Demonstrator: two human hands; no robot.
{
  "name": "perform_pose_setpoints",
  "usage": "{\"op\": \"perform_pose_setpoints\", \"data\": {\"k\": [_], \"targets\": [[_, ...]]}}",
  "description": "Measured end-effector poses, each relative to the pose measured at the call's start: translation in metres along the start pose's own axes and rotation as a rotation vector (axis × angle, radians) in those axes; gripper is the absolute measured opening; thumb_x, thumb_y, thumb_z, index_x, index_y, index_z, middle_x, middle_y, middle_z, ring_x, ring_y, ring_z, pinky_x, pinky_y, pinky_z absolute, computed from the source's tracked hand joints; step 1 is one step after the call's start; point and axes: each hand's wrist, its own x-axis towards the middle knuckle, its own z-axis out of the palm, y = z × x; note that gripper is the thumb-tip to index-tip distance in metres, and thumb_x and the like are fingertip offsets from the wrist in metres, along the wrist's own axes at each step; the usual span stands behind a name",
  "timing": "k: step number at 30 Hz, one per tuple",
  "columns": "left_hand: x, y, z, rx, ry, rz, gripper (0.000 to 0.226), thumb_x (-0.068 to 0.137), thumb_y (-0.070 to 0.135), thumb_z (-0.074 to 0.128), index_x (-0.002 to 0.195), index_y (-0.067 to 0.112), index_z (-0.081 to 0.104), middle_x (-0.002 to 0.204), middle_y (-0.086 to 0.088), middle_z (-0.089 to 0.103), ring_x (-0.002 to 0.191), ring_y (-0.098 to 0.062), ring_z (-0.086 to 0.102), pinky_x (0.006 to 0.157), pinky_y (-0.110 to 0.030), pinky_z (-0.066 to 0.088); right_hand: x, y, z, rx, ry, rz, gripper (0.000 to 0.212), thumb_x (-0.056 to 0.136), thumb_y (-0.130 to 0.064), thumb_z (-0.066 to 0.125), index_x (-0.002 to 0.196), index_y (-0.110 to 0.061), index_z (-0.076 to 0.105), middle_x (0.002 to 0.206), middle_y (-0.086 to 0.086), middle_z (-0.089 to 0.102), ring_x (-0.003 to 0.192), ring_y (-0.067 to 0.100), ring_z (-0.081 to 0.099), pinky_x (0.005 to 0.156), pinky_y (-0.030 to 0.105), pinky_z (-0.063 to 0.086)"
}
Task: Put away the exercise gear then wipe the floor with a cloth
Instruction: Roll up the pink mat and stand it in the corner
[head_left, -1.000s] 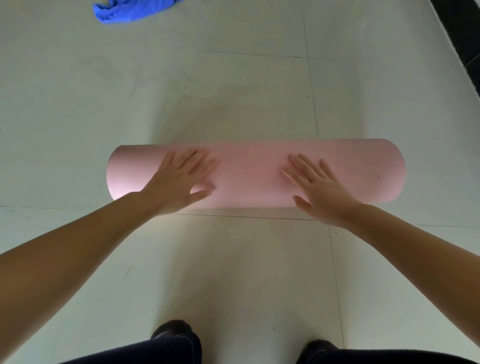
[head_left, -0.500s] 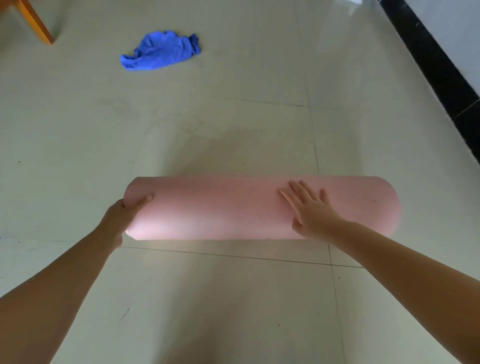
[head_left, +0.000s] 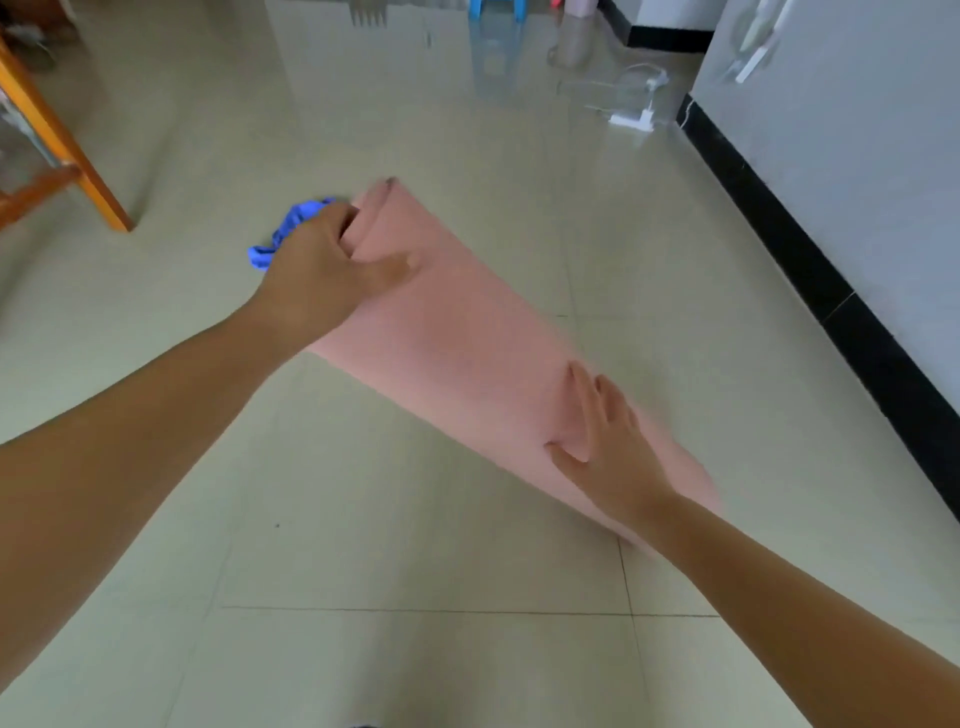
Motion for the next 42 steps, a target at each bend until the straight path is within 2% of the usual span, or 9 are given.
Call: {"op": "perform_pose_setpoints", "data": {"k": [5,11,19,24,28,31,33,37,42], "targets": [[0.005,0.109,-0.027,0.317,-0.169,0.400,0.067,0.063,0.063,0.061,0.112,0.017,0.056,0.094,0.010,0.059,0.087,-0.016,0.052,0.072,-0.026,0.033,0.010,-0.053,-0.121,0.442,-0.078,0.210,0.043,0.100,-0.027,0.038,0.143,-0.026,0.033,0.142,0.003,0.043,0.122,0.022,0.049,0.103,0.033,0.038],[-0.018,0.150,-0.040,0.548,-0.376,0.911,0.053,0.060,0.062,0.064,0.089,0.017,0.064,0.070,0.009,0.061,0.061,-0.013,0.060,0.049,-0.019,0.044,0.012,-0.120,-0.246,1.134,-0.306,0.520,0.041,0.098,-0.051,0.033,0.123,-0.028,0.056,0.119,0.000,0.062,0.110,0.019,0.060,0.088,0.051,0.053],[-0.084,0.137,-0.044,0.585,-0.565,1.129,0.053,0.065,0.050,0.077,0.100,0.012,0.067,0.078,0.004,0.062,0.071,-0.016,0.057,0.079,-0.030,0.049,-0.034,-0.156,-0.247,0.435,-0.373,0.428,0.050,0.088,-0.027,0.059,0.129,-0.022,0.031,0.107,0.005,0.061,0.087,0.022,0.060,0.077,0.036,0.053],[-0.078,0.112,-0.076,0.720,-0.504,1.080,0.063,0.075,0.039,0.067,0.132,0.018,0.052,0.123,-0.007,0.060,0.119,-0.023,0.051,0.109,-0.064,0.023,-0.027,-0.171,-0.233,0.407,-0.303,0.429,0.042,0.085,-0.021,0.056,0.122,-0.018,0.036,0.101,0.008,0.062,0.083,0.026,0.062,0.073,0.039,0.054],[-0.061,0.087,-0.111,0.870,-0.375,0.761,0.116,0.061,0.047,0.081,0.152,0.025,0.012,0.150,-0.014,0.030,0.138,-0.032,0.028,0.109,-0.066,0.010,-0.015,-0.179,-0.225,0.374,-0.321,0.408,0.046,0.084,-0.022,0.057,0.124,-0.021,0.035,0.104,0.006,0.061,0.084,0.026,0.061,0.071,0.037,0.053],[-0.055,0.081,-0.119,0.796,-0.265,0.068,0.131,0.060,0.060,0.075,0.150,0.025,-0.013,0.156,-0.019,0.008,0.144,-0.038,0.012,0.109,-0.064,0.007,-0.009,-0.177,-0.223,0.348,-0.327,0.403,0.049,0.084,-0.021,0.057,0.127,-0.021,0.034,0.105,0.006,0.060,0.085,0.027,0.061,0.069,0.035,0.051],[-0.061,0.087,-0.108,0.495,-0.261,-0.407,0.121,0.068,0.059,0.070,0.150,0.026,-0.014,0.159,-0.015,-0.001,0.145,-0.038,0.011,0.111,-0.060,0.018,-0.009,-0.175,-0.222,0.331,-0.333,0.386,0.051,0.085,-0.021,0.058,0.129,-0.021,0.034,0.106,0.007,0.060,0.084,0.026,0.060,0.068,0.032,0.049],[-0.071,0.106,-0.085,-0.608,-0.341,-1.066,0.070,0.090,0.032,0.061,0.147,0.038,0.022,0.148,-0.002,0.039,0.133,-0.034,0.042,0.099,-0.060,0.042,-0.012,-0.165,-0.225,0.312,-0.358,0.339,0.055,0.085,-0.021,0.058,0.134,-0.022,0.032,0.106,0.007,0.060,0.085,0.026,0.060,0.069,0.032,0.049],[-0.062,0.128,-0.089,-0.562,-0.570,-1.043,0.058,0.079,0.064,0.059,0.129,0.036,0.046,0.127,0.005,0.056,0.117,-0.023,0.054,0.094,-0.055,0.047,-0.028,-0.156,-0.230,0.309,-0.437,0.262,0.056,0.082,-0.021,0.058,0.133,-0.029,0.034,0.110,0.006,0.059,0.090,0.025,0.060,0.079,0.038,0.051]]}}
